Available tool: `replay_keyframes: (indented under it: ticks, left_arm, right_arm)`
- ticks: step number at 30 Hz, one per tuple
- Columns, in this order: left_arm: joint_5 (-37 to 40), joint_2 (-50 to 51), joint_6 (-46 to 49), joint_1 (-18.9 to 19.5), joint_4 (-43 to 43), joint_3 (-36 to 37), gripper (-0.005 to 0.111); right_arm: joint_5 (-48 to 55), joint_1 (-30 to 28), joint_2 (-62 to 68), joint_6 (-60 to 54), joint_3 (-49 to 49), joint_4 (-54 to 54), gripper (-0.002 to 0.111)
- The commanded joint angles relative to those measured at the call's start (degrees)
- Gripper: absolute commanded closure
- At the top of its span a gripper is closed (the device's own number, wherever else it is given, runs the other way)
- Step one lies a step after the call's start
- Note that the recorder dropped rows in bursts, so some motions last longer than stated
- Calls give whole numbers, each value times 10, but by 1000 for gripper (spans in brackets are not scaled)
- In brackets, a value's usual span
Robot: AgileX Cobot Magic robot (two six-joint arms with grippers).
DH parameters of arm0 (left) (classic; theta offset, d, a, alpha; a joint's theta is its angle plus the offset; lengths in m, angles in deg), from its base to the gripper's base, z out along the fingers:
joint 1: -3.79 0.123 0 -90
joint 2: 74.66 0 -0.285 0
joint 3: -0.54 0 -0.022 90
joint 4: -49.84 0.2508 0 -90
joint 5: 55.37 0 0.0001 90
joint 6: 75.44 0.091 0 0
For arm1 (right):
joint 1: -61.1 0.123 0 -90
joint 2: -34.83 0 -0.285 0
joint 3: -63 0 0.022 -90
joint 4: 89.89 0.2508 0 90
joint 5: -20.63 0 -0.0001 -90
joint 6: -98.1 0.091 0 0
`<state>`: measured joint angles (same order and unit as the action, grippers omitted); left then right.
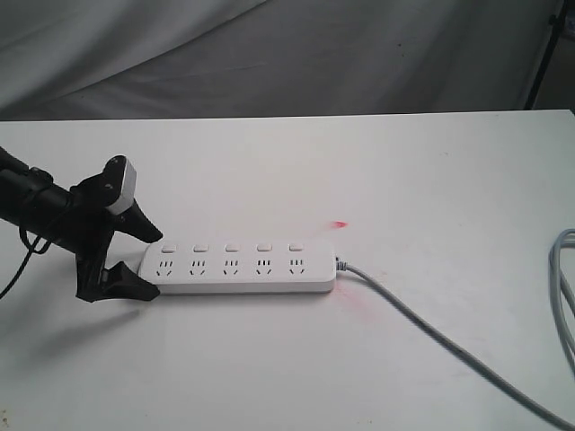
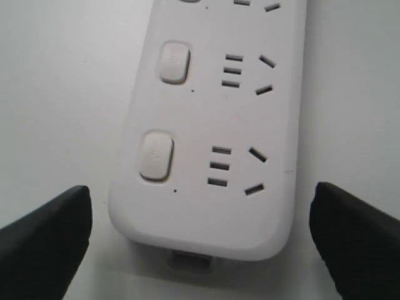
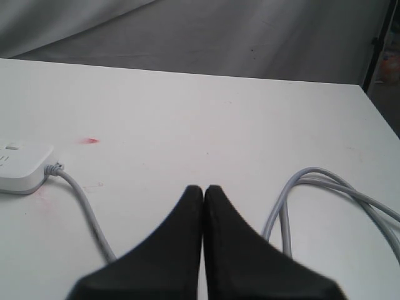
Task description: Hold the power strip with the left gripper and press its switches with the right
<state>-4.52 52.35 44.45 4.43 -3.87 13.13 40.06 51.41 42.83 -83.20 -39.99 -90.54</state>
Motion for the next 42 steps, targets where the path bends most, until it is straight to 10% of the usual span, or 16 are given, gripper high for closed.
replay_keyframes:
  ticks: [1,27,42]
  left_arm:
    - [1,0,1,-3,-6,-3,19]
    - [1,0,1,-3,-13,-3,104]
    - [1,0,1,-3,-13,-3,107]
  right_arm:
    - [-3,-1,-2,2,2,1,108]
    - [-3,-1,-2,2,2,1,108]
    - [-3,-1,-2,2,2,1,108]
